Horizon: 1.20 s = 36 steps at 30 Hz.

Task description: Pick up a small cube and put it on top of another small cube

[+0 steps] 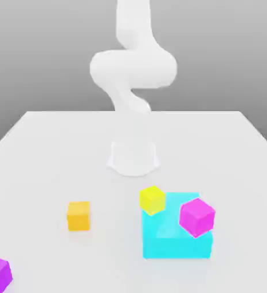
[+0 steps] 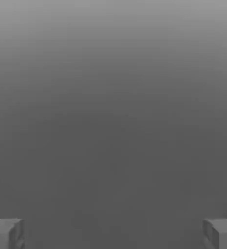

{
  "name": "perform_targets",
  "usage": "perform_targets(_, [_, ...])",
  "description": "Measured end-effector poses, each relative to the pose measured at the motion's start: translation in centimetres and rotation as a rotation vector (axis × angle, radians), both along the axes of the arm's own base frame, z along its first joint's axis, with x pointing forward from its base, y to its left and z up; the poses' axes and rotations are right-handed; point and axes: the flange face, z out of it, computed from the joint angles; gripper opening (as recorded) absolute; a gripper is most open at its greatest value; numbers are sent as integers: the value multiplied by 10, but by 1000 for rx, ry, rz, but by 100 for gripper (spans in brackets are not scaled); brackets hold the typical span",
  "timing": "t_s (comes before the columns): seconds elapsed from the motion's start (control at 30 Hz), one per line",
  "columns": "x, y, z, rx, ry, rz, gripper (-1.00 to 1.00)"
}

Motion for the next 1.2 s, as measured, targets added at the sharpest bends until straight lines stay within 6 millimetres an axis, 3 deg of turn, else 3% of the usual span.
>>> perform_targets(0.27, [85,-67,-103,246,184,-370,0])
perform_targets(0.53, [131,-142,-228,440,340,-781,0])
perform_targets(0.67, [134,-188,-296,520,403,-1015,0])
perform_targets(0.77, [133,-211,-348,565,448,-1177,0])
perform_targets(0.97, [110,-259,-455,628,521,-1523,0])
perform_targets(1.13, [100,-272,-535,637,536,-1623,0])
perform_targets(1.17, [100,-272,-545,638,536,-1624,-100])
perform_targets(1.2, [100,-272,-545,638,536,-1624,-100])
